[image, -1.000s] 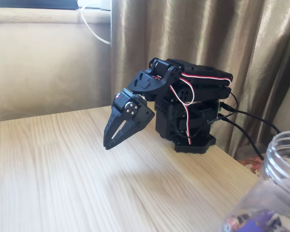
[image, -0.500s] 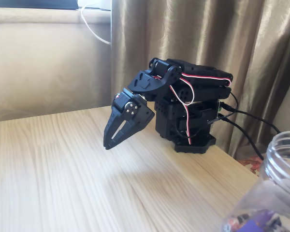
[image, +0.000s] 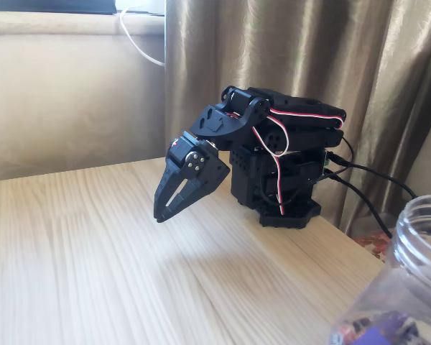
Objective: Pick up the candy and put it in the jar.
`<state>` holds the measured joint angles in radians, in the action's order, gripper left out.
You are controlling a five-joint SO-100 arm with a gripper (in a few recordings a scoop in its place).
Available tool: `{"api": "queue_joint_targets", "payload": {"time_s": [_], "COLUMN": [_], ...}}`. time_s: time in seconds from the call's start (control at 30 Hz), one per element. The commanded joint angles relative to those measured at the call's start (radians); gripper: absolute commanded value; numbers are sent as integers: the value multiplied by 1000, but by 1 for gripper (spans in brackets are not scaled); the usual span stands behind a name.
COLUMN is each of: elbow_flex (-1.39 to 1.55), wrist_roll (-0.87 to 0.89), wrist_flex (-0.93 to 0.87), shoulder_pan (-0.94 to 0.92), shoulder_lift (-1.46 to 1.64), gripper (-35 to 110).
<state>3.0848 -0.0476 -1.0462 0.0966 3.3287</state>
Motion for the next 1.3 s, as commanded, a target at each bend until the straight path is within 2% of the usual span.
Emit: {"api": "queue_joint_targets", "payload": {"time_s": [0.0, 1.0, 1.13, 1.2, 1.27], "elbow_flex": [25, 25, -64, -118, -233], "wrist_roll": [-8, -44, 106, 156, 212], "wrist_flex": [0, 11, 23, 61, 84], "shoulder_pan": [11, 49, 66, 72, 89], "shoulder_lift": [32, 34, 34, 11, -160], "gripper": [0, 0, 0, 11, 13]}}
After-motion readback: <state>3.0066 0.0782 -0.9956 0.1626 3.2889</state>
